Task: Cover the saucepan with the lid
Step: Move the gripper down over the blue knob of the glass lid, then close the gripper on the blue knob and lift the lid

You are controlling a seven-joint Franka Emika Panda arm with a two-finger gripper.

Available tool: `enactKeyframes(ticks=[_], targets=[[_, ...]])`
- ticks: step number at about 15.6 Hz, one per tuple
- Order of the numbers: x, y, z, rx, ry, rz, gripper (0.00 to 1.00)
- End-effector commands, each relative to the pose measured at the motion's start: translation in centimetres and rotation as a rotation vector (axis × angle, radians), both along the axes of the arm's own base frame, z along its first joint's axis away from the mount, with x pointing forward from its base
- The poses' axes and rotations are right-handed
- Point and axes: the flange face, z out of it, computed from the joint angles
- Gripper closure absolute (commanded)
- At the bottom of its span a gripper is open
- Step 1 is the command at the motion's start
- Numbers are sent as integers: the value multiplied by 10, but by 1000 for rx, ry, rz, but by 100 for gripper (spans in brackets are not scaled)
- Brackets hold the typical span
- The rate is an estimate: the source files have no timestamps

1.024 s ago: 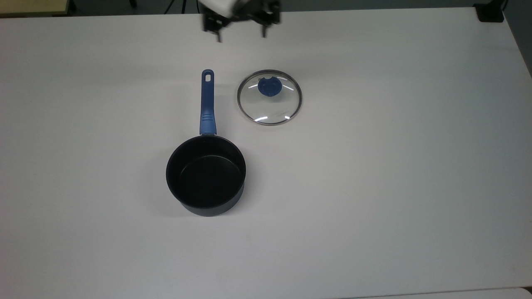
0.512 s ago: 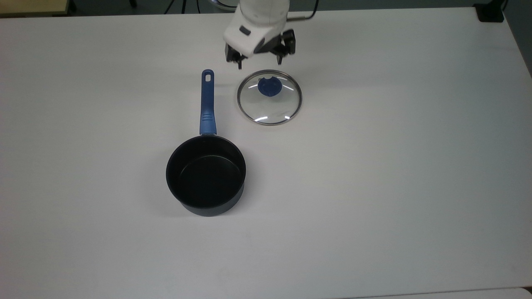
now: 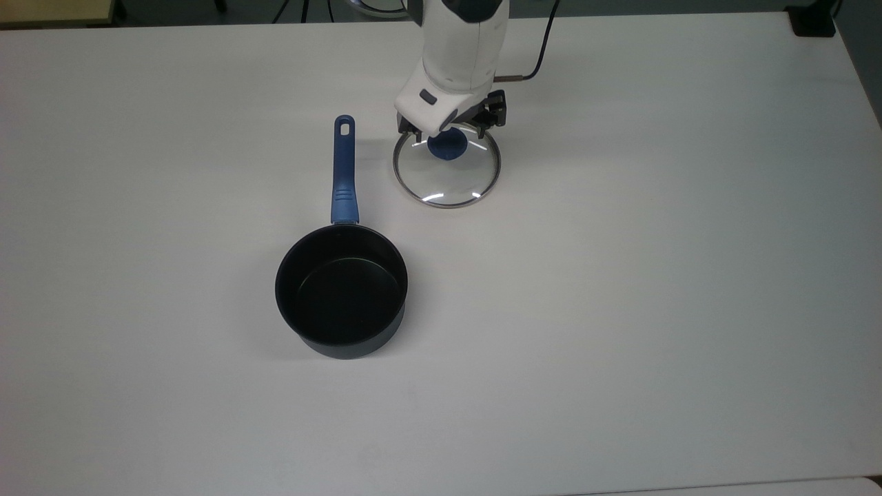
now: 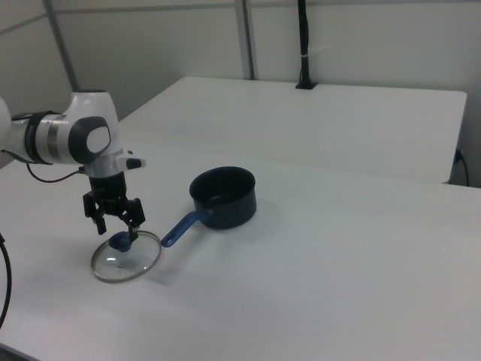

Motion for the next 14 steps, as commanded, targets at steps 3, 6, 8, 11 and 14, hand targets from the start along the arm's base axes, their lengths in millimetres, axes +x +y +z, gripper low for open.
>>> enactKeyframes(ticks=[3, 6, 8, 11, 14], targets=[[-7, 6, -26, 4, -16, 1, 7], [-8, 6, -23, 0, -13, -5, 48], [-8, 10, -12, -4, -23, -19, 53], [-16, 33, 26, -8, -33, 22, 53], [-7, 37, 75, -7, -56, 22, 53]])
